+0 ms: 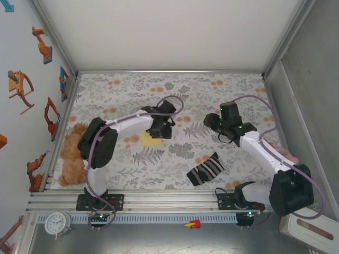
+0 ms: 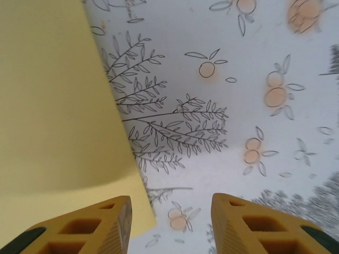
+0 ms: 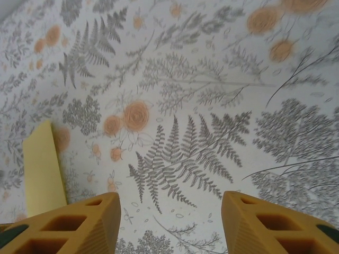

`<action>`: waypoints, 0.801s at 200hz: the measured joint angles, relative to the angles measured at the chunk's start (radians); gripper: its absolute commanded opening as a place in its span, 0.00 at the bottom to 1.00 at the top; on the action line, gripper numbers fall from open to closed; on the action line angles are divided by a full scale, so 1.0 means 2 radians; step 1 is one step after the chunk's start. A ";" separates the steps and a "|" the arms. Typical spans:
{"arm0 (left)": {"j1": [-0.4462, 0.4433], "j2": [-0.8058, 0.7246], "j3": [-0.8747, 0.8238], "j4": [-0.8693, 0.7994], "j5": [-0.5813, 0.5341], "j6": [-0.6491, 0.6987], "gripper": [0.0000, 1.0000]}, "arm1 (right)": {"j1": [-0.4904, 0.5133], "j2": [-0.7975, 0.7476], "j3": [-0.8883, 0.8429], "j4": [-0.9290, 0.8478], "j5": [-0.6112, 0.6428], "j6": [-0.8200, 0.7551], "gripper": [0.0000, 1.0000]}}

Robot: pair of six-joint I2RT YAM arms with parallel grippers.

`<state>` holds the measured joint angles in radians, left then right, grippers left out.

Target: Fold a paper plane with a square sheet of paper (pick it up from the middle)

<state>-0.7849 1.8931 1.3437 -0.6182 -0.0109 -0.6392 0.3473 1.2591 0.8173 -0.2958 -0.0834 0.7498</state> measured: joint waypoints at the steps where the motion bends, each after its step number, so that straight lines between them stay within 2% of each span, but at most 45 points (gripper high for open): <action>1: 0.001 -0.002 -0.002 0.002 0.002 -0.001 0.47 | 0.000 0.002 0.000 0.000 -0.001 0.000 0.52; 21: 0.030 -0.065 -0.046 0.045 0.035 -0.019 0.54 | 0.019 0.037 0.006 0.005 -0.020 0.000 0.53; 44: 0.060 -0.136 -0.093 0.084 0.044 -0.036 0.61 | 0.070 0.088 0.039 0.010 -0.033 0.000 0.53; 69: 0.099 -0.202 -0.162 0.118 0.047 -0.058 0.75 | 0.134 0.161 0.104 0.024 -0.047 0.000 0.53; 101: 0.159 -0.263 -0.248 0.134 0.049 -0.090 0.93 | 0.192 0.260 0.190 0.044 -0.064 0.000 0.47; 127: 0.182 -0.296 -0.291 0.138 0.049 -0.102 0.99 | 0.214 0.326 0.240 0.050 -0.080 0.003 0.45; 160: 0.195 -0.312 -0.306 0.144 0.050 -0.103 1.00 | 0.219 0.383 0.275 0.049 -0.089 0.006 0.45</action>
<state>-0.3958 1.2690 0.7326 -0.3305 0.0883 -0.8452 0.7860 2.0247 1.3670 -0.1978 -0.2611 0.7624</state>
